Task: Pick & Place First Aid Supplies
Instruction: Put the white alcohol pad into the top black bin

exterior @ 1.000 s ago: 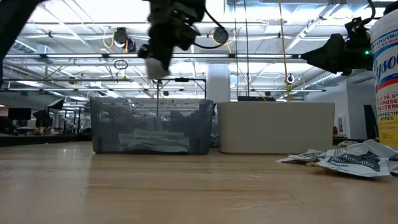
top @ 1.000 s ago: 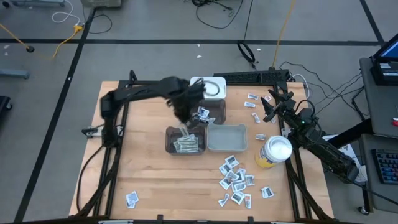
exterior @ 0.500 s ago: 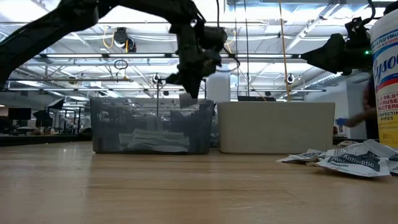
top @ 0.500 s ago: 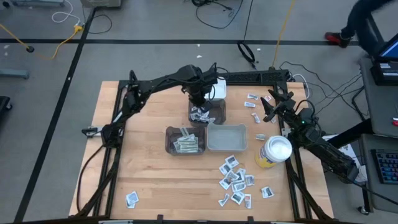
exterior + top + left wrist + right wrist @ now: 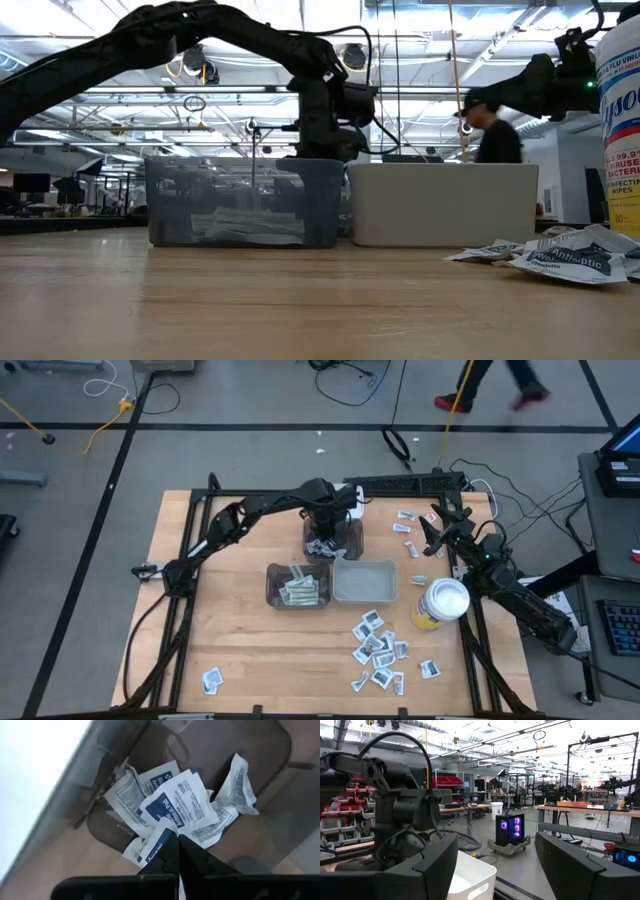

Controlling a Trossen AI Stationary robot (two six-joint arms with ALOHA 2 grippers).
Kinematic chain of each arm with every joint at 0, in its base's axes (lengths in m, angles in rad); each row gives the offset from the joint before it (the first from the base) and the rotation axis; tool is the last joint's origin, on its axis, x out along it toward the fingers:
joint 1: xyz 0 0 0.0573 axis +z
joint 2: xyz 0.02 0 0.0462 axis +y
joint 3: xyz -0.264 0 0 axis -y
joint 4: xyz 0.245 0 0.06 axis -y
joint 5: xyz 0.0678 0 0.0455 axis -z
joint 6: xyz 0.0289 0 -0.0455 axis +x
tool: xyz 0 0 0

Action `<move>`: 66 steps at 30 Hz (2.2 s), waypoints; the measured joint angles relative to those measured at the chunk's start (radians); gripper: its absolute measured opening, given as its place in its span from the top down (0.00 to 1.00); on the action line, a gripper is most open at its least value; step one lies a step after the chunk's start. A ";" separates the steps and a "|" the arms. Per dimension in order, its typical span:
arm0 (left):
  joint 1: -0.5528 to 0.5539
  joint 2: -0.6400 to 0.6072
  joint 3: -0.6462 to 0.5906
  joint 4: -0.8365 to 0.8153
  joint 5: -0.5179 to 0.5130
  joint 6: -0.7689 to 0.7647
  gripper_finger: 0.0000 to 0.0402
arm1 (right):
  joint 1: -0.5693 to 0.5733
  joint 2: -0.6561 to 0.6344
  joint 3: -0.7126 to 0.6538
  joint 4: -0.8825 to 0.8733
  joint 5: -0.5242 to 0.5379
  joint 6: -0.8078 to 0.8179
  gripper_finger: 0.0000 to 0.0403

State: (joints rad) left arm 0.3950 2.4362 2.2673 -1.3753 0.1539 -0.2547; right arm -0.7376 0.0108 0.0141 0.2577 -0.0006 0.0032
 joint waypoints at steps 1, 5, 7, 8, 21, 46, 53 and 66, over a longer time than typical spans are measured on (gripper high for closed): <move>0.000 0.001 0.000 0.001 0.000 0.003 1.00 | 0.000 0.000 0.000 0.000 0.000 0.000 0.35; 0.000 -0.001 0.000 0.034 0.001 -0.007 0.96 | 0.000 0.000 0.000 0.000 0.000 0.000 0.35; 0.001 -0.004 0.000 0.043 0.002 0.002 0.90 | 0.000 0.000 0.000 0.000 0.000 0.000 0.35; 0.003 -0.007 0.000 0.043 0.002 0.008 0.86 | 0.000 0.000 0.000 0.000 0.000 0.000 0.35; 0.012 -0.049 -0.001 0.039 -0.006 0.061 0.26 | 0.000 0.000 0.000 0.000 0.000 0.000 0.35; -0.114 -0.268 -0.123 -0.096 -0.008 -0.141 0.15 | 0.000 0.000 0.000 0.000 0.000 0.000 0.35; -0.271 -0.516 -0.487 0.090 -0.024 -0.264 0.15 | 0.000 0.000 0.000 0.000 0.000 0.000 0.35; -0.610 -0.787 -0.878 0.127 -0.024 -0.638 0.15 | 0.000 0.000 0.000 0.000 0.000 0.000 0.35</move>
State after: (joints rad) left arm -0.2149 1.6488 1.3898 -1.2480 0.1303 -0.8930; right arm -0.7377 0.0109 0.0140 0.2573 -0.0010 0.0032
